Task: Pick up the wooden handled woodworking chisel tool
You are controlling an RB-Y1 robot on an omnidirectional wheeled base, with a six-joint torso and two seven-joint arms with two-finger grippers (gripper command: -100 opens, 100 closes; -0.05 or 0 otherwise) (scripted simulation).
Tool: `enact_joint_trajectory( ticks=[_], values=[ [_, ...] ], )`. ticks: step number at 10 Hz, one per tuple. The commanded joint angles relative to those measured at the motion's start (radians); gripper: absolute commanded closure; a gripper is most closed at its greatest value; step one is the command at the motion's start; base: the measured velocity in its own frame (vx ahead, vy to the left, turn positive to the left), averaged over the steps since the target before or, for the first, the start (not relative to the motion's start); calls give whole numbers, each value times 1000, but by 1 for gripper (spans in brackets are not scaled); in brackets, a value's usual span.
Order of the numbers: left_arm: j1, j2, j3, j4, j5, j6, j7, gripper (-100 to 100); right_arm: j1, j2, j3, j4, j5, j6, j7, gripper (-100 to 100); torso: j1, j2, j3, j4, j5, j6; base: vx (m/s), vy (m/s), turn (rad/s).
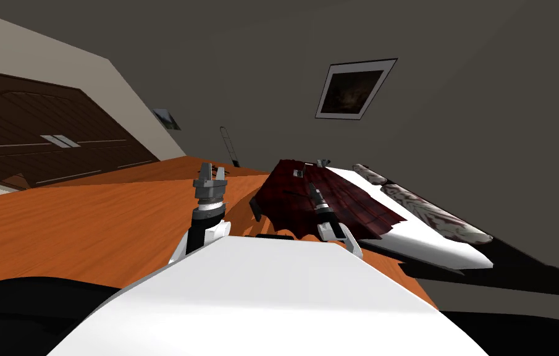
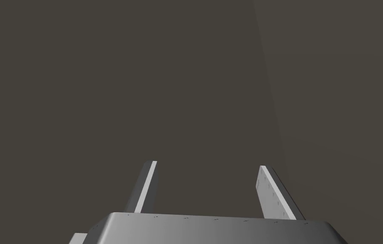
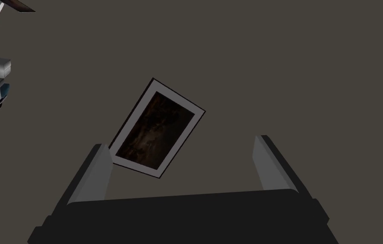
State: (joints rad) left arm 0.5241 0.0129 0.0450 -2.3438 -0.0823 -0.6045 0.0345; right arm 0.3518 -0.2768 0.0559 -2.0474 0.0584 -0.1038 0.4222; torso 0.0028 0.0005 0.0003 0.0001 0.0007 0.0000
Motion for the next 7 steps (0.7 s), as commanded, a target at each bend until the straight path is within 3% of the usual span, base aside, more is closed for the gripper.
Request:
enact_joint_trajectory(
  ticks=[1,6,7],
  values=[
    [0,0,0,0,0,0,0,0,-6,-12,1,3,2,21,34,-100,0,0,0,0,0,0,-1,40,86],
    [0,0,0,0,0,0,0,0,-43,-52,28,60,20,106,174,-100,-1,0,0,0,0,1,3,35,128],
    [0,0,0,0,0,0,0,0,-43,-52,28,60,20,106,189,-100,-1,-1,0,0,0,0,7,21,87]
  ],
)
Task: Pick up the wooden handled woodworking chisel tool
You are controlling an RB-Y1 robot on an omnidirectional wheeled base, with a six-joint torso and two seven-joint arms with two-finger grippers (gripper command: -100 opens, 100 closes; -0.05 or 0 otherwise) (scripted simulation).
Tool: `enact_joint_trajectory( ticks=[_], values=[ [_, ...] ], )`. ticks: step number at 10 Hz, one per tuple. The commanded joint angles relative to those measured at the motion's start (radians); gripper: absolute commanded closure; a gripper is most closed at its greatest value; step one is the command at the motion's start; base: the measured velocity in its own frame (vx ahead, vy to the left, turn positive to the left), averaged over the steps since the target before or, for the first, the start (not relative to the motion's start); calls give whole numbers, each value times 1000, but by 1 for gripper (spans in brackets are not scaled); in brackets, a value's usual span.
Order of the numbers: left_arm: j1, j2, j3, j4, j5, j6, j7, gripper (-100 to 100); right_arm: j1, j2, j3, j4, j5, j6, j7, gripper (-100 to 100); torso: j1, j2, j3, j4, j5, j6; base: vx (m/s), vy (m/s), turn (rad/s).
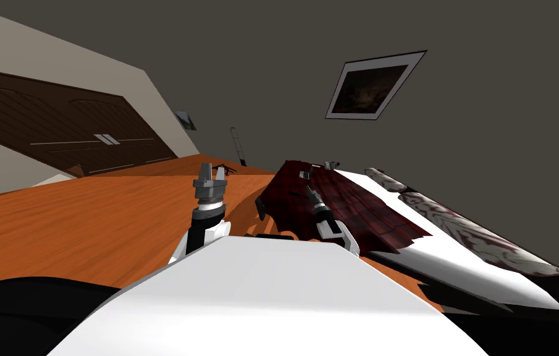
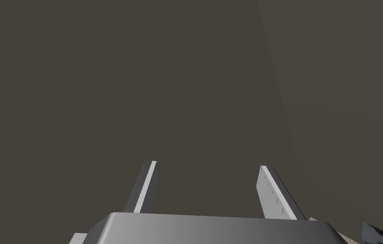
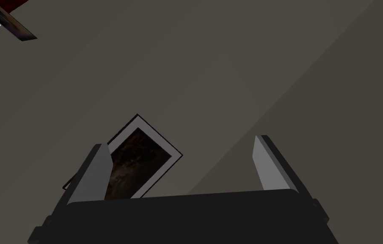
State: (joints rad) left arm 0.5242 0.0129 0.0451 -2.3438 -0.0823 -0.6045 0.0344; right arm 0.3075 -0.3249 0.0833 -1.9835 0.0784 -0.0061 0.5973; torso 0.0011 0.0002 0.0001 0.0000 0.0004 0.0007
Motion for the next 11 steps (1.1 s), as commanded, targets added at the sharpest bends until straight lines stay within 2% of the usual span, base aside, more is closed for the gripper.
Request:
enact_joint_trajectory(
  ticks=[1,2,3,4,5,6,7,8,9,10,11],
  values=[
    [0,0,0,0,0,0,0,0,-11,-19,11,16,3,39,50,-100,0,0,0,0,0,0,11,18,155],
    [0,0,0,0,0,0,0,0,-11,-19,11,16,3,39,66,-100,0,0,0,0,0,0,13,16,77],
    [0,0,0,0,0,0,0,0,-22,-34,22,35,4,69,101,-100,0,0,0,0,0,0,25,12,127],
    [0,0,0,0,0,0,0,0,-22,-34,22,35,4,69,119,-100,-1,-1,0,0,0,0,23,6,65],
    [0,0,0,0,0,0,0,0,-33,-50,34,56,4,100,151,-100,-1,-1,0,0,0,0,31,-10,100],
    [0,0,0,0,0,0,0,0,-33,-50,34,56,4,100,171,-100,-2,-1,-1,0,0,0,29,12,107],
    [0,0,0,0,0,0,0,0,-44,-67,46,76,2,132,205,-100,-1,-1,-1,0,0,0,38,9,120],
    [0,0,0,0,0,0,0,0,-44,-67,46,76,2,132,224,-100,-1,-2,-1,0,0,0,33,2,73],
    [0,0,0,0,0,0,0,0,-55,-86,60,97,-2,165,259,-100,-1,-2,-1,0,0,0,47,-10,114],
    [0,0,0,0,0,0,0,0,-55,-86,60,97,-2,165,277,-100,-2,-2,-1,0,0,0,40,-11,70],
    [0,0,0,0,0,0,0,0,-66,-105,74,118,-8,198,308,-100,-2,-2,-1,0,-1,0,49,-14,99]
  ],
)
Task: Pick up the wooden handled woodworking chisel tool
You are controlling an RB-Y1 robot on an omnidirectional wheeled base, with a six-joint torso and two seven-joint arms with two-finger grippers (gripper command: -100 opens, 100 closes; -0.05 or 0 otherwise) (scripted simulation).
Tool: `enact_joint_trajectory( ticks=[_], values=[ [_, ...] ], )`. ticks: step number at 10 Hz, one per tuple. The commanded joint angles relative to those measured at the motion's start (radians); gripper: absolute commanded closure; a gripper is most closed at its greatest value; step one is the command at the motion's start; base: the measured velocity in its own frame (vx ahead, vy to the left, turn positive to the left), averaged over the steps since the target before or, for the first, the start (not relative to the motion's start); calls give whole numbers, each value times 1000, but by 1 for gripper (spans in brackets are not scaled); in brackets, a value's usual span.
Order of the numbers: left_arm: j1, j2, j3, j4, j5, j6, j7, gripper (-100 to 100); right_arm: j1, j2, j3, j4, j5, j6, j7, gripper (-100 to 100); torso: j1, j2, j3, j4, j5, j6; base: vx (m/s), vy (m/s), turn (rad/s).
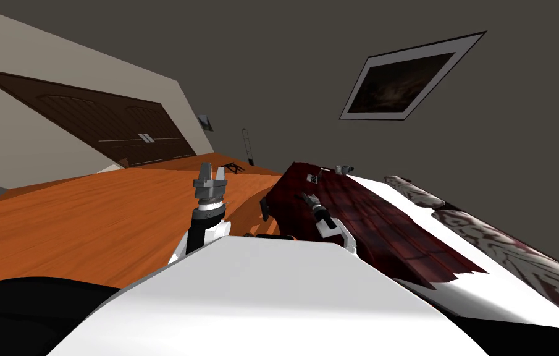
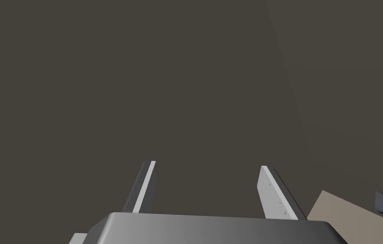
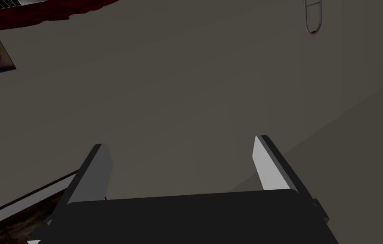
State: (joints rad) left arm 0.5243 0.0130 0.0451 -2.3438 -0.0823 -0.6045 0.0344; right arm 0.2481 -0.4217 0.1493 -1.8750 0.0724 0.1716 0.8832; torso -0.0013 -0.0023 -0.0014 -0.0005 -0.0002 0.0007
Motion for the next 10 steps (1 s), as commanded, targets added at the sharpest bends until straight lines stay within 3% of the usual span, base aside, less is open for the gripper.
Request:
enact_joint_trajectory(
  ticks=[1,4,5,6,7,8,9,10],
  values=[
    [0,0,0,0,0,0,0,0,-6,-8,8,10,-2,21,44,-100,0,0,0,0,0,0,47,-20,67],
    [0,0,0,0,0,0,0,0,-26,-47,38,52,-18,89,126,-100,-1,0,0,0,0,0,54,-34,80],
    [0,0,0,0,0,0,0,0,-26,-47,38,52,-18,89,149,-100,-2,-1,0,0,0,0,48,-42,55],
    [0,0,0,0,0,0,0,0,-34,-67,54,73,-28,123,178,-100,-2,0,0,0,0,0,48,-38,86],
    [0,0,0,0,0,0,0,0,-34,-67,54,73,-28,123,201,-100,-1,0,0,0,0,0,38,-29,45],
    [0,0,0,0,0,0,0,0,-43,-87,71,94,-39,158,234,-100,-1,0,0,0,0,1,49,-48,63],
    [0,0,0,0,0,0,0,0,-43,-87,71,94,-39,158,253,-100,-2,0,0,0,0,0,45,-43,46],
    [0,0,0,0,0,0,0,0,-51,-107,89,114,-50,192,287,-100,-2,0,0,0,0,0,67,-46,69]
  ],
)
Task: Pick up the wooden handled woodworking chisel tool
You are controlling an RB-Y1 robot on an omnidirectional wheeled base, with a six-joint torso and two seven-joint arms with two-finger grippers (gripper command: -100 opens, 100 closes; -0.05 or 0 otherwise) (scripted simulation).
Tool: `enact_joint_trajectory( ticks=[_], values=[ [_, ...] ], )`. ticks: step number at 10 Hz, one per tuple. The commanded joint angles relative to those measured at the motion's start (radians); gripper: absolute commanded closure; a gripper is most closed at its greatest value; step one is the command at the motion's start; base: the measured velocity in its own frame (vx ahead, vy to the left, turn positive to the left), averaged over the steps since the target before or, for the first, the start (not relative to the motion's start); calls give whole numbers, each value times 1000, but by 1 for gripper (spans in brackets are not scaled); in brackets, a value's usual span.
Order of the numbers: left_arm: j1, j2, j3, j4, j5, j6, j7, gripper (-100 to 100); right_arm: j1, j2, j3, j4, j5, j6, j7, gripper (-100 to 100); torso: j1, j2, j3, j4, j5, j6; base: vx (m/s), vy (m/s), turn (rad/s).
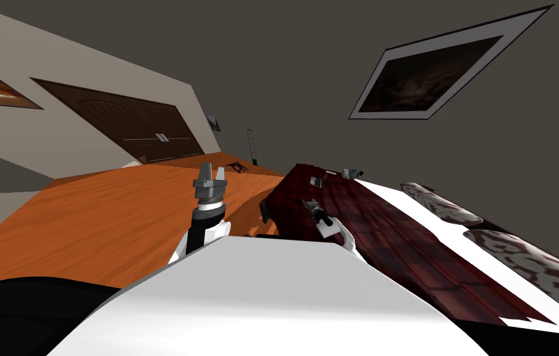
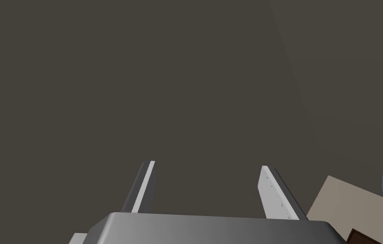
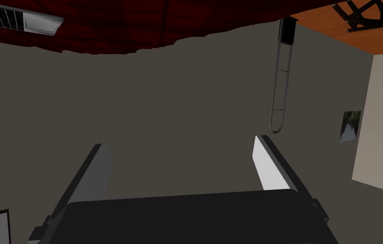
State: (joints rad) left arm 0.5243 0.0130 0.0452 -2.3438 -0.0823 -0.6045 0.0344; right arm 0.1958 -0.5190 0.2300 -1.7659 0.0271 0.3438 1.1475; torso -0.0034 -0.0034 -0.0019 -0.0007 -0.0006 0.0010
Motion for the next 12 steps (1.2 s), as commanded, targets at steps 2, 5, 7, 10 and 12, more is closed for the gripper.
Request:
enact_joint_trajectory(
  ticks=[2,5,7,10,12],
  values=[
    [0,0,0,0,0,0,0,0,-5,-29,25,25,-17,53,74,-100,0,0,0,0,0,0,51,-56,57],
    [0,0,0,0,0,0,0,0,-11,-48,43,45,-29,87,136,-100,0,1,1,0,0,0,44,-45,41],
    [0,0,0,0,0,0,0,0,-17,-66,60,63,-41,119,183,-100,0,1,0,0,0,0,47,-49,45],
    [0,0,0,0,0,0,0,0,-26,-98,93,97,-64,178,267,-100,0,2,1,0,0,0,41,-59,44],
    [0,0,0,0,0,0,0,0,-29,-111,108,112,-74,205,306,-100,-2,1,0,0,0,0,59,-68,53]
  ],
)
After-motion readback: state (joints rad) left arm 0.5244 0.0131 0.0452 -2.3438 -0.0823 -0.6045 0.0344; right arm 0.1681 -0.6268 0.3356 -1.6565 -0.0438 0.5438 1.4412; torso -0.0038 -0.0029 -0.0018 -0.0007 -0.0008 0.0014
